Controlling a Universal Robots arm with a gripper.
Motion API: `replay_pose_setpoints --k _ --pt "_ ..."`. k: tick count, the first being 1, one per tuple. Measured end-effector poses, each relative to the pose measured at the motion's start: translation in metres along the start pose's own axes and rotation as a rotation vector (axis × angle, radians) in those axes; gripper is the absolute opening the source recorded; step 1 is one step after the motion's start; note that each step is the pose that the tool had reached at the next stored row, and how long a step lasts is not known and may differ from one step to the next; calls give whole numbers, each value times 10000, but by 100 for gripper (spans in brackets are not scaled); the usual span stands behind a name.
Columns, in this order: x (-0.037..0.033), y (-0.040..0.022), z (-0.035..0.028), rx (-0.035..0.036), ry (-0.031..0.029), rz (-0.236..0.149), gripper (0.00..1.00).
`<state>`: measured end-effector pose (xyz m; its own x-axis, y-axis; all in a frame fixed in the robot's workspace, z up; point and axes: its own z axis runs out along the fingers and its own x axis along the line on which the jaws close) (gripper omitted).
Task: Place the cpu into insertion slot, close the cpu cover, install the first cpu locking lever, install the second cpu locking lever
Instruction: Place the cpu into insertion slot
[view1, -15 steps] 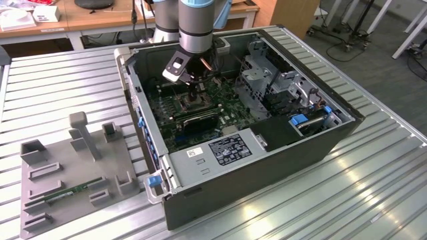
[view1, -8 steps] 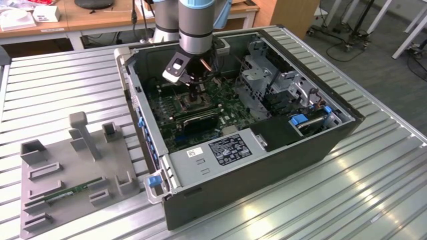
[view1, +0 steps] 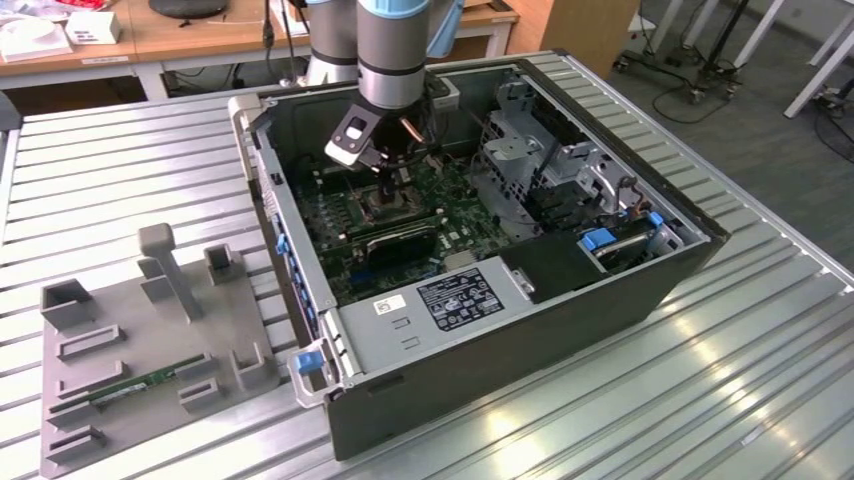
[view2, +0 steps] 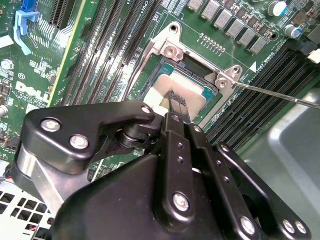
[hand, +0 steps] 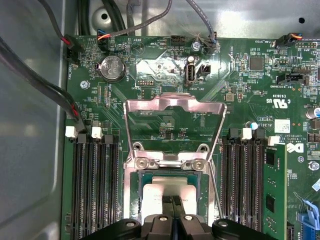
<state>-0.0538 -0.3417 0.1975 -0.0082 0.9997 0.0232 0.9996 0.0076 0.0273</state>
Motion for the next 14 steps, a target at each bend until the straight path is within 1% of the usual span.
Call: replay_pose_setpoints --k 9,12,14 --pt "-1 -1 -2 -2 2 0 11" --pt "6 4 -24 -22 34 1 11" --pt "3 3 -63 -6 10 0 11"
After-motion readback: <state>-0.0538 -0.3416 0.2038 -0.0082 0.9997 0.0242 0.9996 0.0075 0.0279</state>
